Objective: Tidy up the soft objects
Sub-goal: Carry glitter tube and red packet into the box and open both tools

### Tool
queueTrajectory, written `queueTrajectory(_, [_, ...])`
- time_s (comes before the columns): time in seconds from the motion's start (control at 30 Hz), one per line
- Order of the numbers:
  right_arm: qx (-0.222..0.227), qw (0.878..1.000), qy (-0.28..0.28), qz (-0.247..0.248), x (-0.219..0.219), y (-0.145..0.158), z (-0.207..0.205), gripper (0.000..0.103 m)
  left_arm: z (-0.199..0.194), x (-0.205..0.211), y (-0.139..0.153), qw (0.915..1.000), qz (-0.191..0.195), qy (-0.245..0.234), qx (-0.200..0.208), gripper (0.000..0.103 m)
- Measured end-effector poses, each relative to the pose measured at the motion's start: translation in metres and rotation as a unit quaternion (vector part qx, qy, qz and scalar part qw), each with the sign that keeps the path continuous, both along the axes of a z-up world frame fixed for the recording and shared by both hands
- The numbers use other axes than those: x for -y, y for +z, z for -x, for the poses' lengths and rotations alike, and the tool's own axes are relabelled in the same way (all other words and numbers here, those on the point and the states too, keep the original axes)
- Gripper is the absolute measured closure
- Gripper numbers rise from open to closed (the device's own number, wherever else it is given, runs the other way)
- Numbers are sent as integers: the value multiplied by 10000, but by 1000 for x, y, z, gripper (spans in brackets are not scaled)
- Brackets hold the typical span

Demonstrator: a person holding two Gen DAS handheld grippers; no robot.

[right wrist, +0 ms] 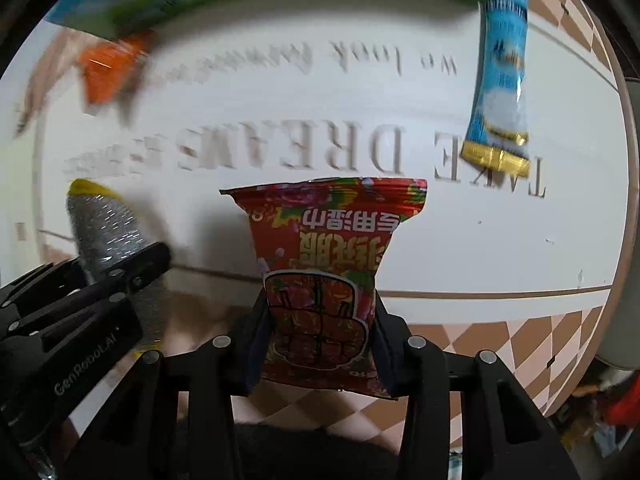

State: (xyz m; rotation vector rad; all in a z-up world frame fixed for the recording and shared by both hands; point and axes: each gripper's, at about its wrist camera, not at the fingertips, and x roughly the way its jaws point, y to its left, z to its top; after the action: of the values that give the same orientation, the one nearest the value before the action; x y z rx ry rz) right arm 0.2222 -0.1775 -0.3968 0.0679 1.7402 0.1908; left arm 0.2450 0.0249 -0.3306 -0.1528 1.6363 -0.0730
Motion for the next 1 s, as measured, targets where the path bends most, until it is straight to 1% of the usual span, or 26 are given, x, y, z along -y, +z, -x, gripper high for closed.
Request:
queueTrajectory(0.03, [97, 9999, -6, -100, -3, 14, -3, 57, -7, -1, 20, 9998, 96, 18, 182, 68])
queueTrajectory(0.07, [281, 9992, -15, -268, -3, 37, -8, 57, -17, -2, 45, 9989, 191, 28, 428, 68])
queueTrajectory(0.13, [580, 9971, -18, -486, -2, 72, -19, 57, -36, -4, 81, 9965, 289, 9, 785, 68])
queueTrajectory(0.17, [806, 9949, -45, -605, 0, 97, -29, 57, -51, -6, 100, 9949, 340, -29, 951, 68])
queueTrajectory(0.23, [1137, 9905, -75, -770, 4, 132, -49, 57, -75, -10, 119, 9932, 397, -27, 1098, 68])
queueTrajectory(0.27, [1278, 9882, -99, -840, 5, 147, -60, 57, -91, -12, 127, 9925, 344, -47, 1168, 68])
queueTrajectory(0.37, [1613, 9832, -157, -839, 16, 179, -102, 57, -132, -16, 130, 9925, 147, -49, 1211, 68])
queueTrajectory(0.4, [1682, 9823, -199, -798, 21, 186, -116, 57, -148, -16, 124, 9937, 98, -96, 1114, 68])
queueTrajectory(0.47, [1727, 9822, -254, -696, 21, 187, -148, 57, -174, -20, 103, 9967, 98, -62, 807, 68])
queueTrajectory(0.53, [1649, 9838, -296, -641, 21, 181, -176, 57, -194, -21, 82, 9985, 114, -61, 530, 68])
queueTrajectory(0.57, [1588, 9853, -315, -551, 21, 172, -192, 57, -203, -20, 67, 9994, 96, -58, 327, 68])
queueTrajectory(0.6, [1539, 9864, -343, -473, 21, 164, -203, 57, -210, -21, 56, 9997, 89, -45, 206, 68])
queueTrajectory(0.67, [1414, 9887, -357, -346, 22, 138, -223, 57, -222, -17, 33, 10000, 23, -58, -46, 68])
queueTrajectory(0.73, [1276, 9910, -367, -194, 20, 116, -239, 57, -228, -16, 20, 9997, 3, -75, -235, 68])
queueTrajectory(0.77, [1190, 9922, -352, -113, 19, 100, -244, 57, -231, -16, 11, 9995, -26, -76, -316, 68])
queueTrajectory(0.83, [1037, 9940, -340, -41, 18, 80, -252, 57, -234, -14, -1, 9991, -70, -81, -420, 68])
queueTrajectory(0.93, [874, 9957, -309, 9, 15, 61, -256, 57, -236, -13, -8, 9991, -104, -72, -410, 68])
queueTrajectory(1.0, [834, 9961, -296, 45, 15, 54, -258, 57, -235, -13, -14, 9989, -64, -65, -454, 68])
